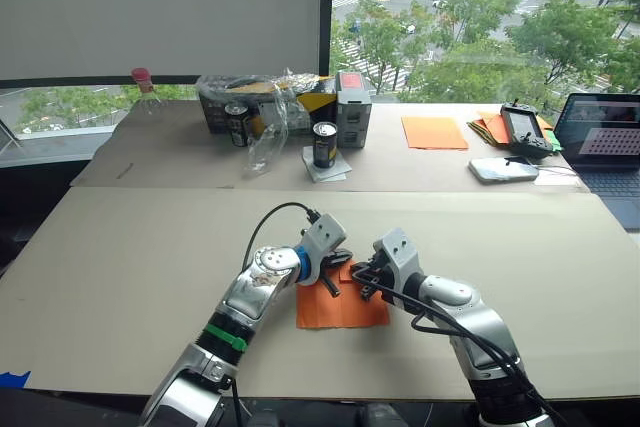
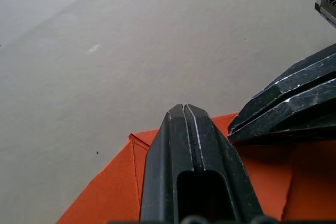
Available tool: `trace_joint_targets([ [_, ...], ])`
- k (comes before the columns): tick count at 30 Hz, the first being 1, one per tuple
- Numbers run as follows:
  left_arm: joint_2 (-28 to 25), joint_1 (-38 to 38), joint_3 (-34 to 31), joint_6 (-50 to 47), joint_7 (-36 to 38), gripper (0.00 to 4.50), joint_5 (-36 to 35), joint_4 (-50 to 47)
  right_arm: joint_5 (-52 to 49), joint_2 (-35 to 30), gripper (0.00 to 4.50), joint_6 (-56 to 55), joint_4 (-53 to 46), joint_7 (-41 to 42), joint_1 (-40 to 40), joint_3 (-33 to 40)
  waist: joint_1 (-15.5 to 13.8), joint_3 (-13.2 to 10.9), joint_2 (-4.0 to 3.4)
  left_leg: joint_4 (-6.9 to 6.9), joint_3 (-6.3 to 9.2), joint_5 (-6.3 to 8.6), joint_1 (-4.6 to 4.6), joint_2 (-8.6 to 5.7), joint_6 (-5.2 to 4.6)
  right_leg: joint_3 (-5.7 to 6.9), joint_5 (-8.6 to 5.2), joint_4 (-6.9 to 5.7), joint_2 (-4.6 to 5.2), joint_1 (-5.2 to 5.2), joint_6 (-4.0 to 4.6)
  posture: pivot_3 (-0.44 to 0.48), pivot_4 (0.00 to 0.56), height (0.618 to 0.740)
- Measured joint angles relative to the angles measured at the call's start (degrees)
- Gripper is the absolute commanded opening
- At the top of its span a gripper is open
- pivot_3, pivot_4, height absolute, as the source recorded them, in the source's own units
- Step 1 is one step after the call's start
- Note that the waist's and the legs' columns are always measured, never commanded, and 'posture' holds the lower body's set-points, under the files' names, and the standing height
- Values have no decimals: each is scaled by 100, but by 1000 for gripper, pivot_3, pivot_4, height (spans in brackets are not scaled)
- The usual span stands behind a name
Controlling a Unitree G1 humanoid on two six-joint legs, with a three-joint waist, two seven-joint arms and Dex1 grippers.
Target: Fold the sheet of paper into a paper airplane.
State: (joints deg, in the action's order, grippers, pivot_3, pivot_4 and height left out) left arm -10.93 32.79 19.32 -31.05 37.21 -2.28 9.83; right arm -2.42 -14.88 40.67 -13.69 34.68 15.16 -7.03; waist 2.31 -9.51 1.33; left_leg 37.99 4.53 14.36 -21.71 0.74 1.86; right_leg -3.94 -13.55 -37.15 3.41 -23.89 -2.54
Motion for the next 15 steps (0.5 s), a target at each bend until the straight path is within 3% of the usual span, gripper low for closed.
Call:
trace_joint_targets([
  [6,12,-25,23,-36,4,0,-1,-6,2,-178,33,-337,96,-168,-117,-134,-14,2,0,-3,2,2,56,0,-2,3,-4,16,0,67,-6,0,150,732],
  [15,80,-97,-3,-34,-21,0,-11,-5,-118,-660,33,-222,-696,-349,-963,40,-40,27,3,-3,3,5,61,-1,-5,3,-11,27,1,83,-16,0,150,732],
])
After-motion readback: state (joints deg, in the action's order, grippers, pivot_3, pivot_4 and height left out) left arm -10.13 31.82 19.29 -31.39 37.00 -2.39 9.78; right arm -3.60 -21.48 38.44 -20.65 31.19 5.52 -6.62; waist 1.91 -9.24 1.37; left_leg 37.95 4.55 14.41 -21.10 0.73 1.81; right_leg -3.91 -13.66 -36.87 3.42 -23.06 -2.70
